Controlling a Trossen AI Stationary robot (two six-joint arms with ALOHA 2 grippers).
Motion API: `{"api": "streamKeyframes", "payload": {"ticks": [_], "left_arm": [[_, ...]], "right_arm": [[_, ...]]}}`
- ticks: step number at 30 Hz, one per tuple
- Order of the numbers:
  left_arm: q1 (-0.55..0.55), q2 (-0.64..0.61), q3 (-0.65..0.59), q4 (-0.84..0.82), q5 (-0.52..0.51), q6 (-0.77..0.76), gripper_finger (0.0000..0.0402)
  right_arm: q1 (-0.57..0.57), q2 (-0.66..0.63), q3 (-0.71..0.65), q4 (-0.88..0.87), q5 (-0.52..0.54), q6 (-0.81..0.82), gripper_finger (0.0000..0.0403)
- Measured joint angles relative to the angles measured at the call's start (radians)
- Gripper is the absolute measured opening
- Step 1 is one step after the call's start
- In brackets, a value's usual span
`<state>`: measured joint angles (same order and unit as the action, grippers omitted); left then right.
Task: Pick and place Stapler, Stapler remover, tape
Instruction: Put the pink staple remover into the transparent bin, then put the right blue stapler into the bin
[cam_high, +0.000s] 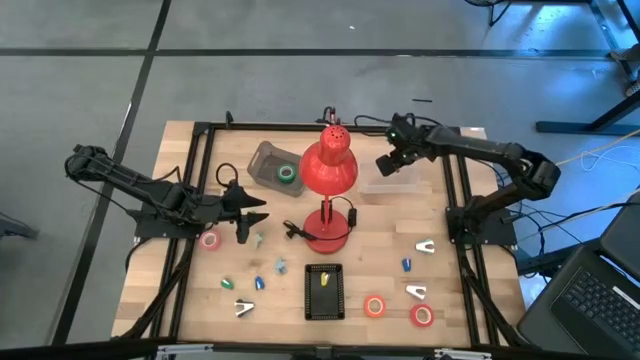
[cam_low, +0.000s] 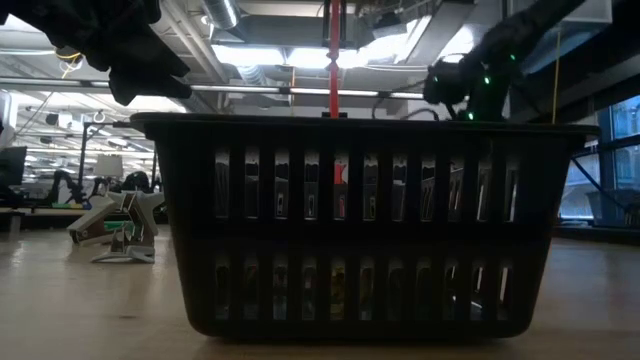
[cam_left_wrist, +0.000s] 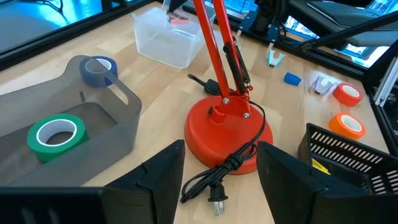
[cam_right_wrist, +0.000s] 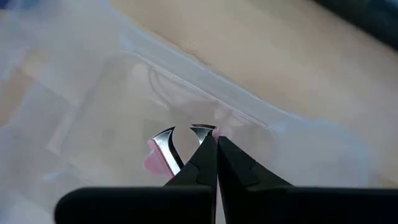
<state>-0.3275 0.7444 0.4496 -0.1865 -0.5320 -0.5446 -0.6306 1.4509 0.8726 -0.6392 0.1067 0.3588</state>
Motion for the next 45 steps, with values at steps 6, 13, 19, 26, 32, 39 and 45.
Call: {"api": "streamKeyframes", "payload": {"ticks": [6,13,19,26,32,39,45], "left_arm": [[0.000,0.000,0.000,0.000,-0.011,0.000,0.0189],[0.000,0.000,0.000,0.000,-0.028,0.006,0.0190],[0.000,0.000,0.000,0.000,-0.028,0.008,0.0191],[0.000,0.000,0.000,0.000,-0.031,0.024,0.0189],[0.000,0.000,0.000,-0.001,-0.038,0.027,0.0190],[0.000,0.000,0.000,-0.001,-0.037,0.015,0.0191],[0.000,0.000,0.000,-0.001,-0.037,0.008,0.0189]], "right_arm": [[-0.024,0.000,-0.089,0.065,-0.024,0.000,0.0000],[-0.024,0.000,-0.105,0.089,-0.023,0.003,0.0034],[-0.023,0.000,-0.104,0.116,-0.022,0.000,0.0066],[0.012,-0.069,-0.057,0.115,0.042,-0.035,0.0069],[0.105,-0.238,-0.031,0.108,0.089,-0.007,0.0054],[0.286,-0.432,-0.031,-0.067,0.084,0.114,0.0042],[0.543,-0.514,-0.031,-0.117,0.084,0.304,0.0026]]}}
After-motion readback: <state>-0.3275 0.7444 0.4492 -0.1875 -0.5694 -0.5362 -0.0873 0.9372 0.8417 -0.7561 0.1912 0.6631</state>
